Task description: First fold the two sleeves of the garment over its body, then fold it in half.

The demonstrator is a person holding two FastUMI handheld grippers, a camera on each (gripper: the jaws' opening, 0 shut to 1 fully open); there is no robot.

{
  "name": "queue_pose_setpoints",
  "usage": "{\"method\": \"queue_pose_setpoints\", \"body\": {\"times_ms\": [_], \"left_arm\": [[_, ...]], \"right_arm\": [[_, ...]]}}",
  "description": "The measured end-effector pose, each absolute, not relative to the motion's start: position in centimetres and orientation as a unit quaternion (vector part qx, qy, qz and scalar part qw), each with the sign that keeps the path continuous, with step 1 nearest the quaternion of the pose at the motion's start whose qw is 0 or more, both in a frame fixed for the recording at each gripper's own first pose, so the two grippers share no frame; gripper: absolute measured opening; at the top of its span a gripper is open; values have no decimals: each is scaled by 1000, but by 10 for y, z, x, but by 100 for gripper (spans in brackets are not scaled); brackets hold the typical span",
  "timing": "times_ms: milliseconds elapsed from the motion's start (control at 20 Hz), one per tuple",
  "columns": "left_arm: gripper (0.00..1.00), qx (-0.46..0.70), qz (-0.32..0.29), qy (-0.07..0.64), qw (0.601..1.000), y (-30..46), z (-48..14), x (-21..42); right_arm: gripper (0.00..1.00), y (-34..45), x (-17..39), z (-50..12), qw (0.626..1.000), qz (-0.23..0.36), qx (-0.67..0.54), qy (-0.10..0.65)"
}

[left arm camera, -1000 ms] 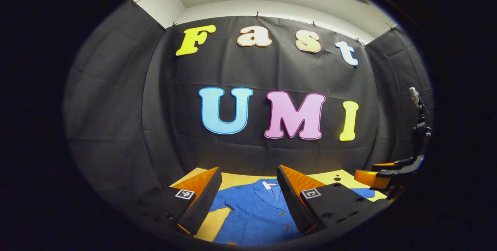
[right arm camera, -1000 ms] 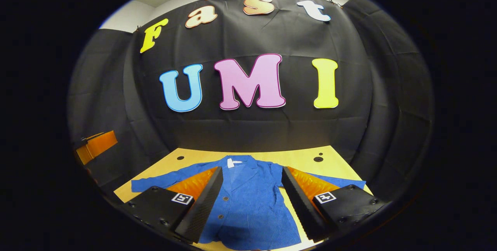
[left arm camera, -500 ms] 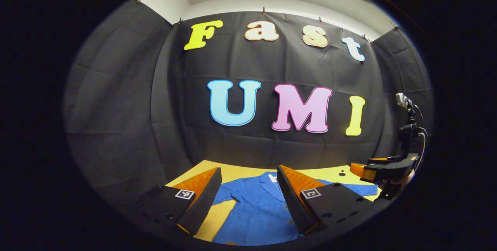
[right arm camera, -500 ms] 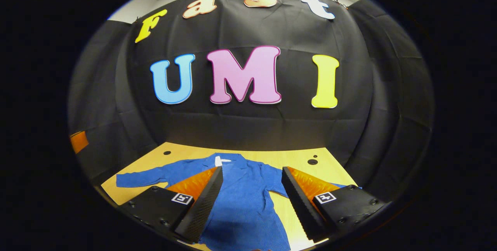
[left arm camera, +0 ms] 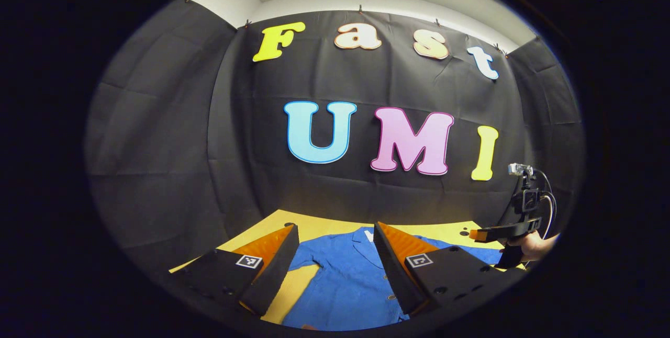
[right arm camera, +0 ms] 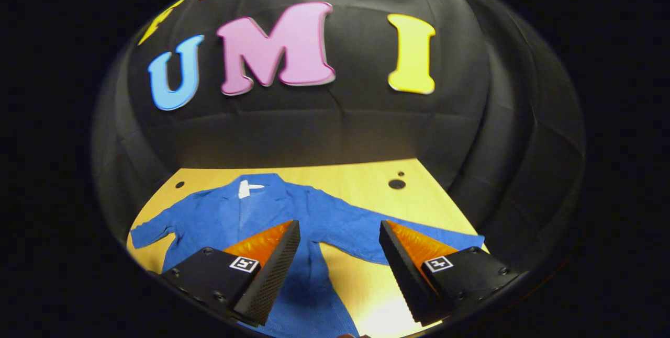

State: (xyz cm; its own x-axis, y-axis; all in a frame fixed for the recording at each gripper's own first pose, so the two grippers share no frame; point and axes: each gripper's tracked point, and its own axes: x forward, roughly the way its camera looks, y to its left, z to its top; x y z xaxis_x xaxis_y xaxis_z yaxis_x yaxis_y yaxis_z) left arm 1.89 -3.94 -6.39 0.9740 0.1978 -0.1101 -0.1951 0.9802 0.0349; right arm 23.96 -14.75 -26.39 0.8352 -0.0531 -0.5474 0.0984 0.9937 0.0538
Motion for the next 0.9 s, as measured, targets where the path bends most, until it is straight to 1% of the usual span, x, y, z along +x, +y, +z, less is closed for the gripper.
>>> {"method": "queue_pose_setpoints", "body": {"times_ms": [100, 250, 400, 550, 650, 800, 900], "left_arm": [[82, 11, 101, 60, 993, -42, -69, 22], [82, 9, 98, 78, 992, -49, -83, 26], [82, 8, 95, 86, 992, -55, -88, 34], [82, 12, 91, 88, 992, -62, -91, 43], [82, 13, 82, 93, 992, -72, -93, 50], [82, 18, 65, 96, 993, -87, -91, 60], [82, 23, 54, 99, 993, -96, -93, 65]], "right_arm": [[98, -179, 251, -293, 943, -83, 76, 312], [98, -239, 246, -329, 925, -139, 74, 347], [99, -290, 236, -360, 895, -191, 99, 391], [99, -344, 229, -378, 867, -251, 133, 410], [99, -375, 227, -383, 855, -286, 151, 405], [98, -412, 214, -400, 834, -327, 158, 416], [98, -407, 216, -421, 820, -336, 156, 437]]}}
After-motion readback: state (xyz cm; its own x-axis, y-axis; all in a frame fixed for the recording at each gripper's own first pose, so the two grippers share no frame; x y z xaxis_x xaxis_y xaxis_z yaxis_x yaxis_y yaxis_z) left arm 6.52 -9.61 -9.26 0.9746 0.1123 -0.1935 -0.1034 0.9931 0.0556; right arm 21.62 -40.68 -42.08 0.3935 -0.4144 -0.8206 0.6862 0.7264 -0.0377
